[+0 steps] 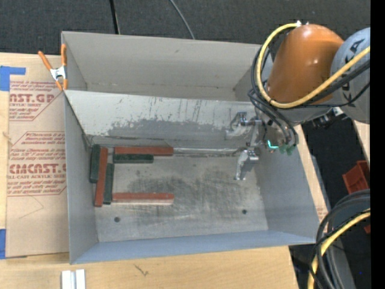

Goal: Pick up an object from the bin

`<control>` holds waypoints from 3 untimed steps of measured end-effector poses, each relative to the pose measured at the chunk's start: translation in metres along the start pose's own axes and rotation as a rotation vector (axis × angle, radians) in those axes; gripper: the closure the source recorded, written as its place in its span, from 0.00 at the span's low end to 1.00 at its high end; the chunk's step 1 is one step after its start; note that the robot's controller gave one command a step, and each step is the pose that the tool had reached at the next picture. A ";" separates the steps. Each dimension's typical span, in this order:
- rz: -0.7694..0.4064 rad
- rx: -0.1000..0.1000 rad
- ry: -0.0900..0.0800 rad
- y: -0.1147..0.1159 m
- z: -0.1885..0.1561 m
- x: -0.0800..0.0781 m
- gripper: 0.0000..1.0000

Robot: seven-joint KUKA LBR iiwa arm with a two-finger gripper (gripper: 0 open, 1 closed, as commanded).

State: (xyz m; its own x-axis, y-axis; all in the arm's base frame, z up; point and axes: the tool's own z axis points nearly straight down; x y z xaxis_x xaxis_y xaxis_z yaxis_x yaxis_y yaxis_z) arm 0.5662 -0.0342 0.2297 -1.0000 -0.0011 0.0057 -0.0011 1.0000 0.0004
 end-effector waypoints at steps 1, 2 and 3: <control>0.000 0.001 -0.008 0.000 -0.005 -0.001 0.00; -0.054 0.002 -0.015 0.016 0.039 -0.008 0.00; -0.049 0.000 -0.012 0.050 0.107 -0.006 0.00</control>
Offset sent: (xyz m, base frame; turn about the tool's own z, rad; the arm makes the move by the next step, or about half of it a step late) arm 0.0176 0.0578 -0.1513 -0.1887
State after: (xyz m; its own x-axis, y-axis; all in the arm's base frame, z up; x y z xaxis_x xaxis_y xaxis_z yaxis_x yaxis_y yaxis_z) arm 0.5715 0.0162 0.1225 -0.9987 -0.0501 -0.0060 -0.0501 0.9987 0.0009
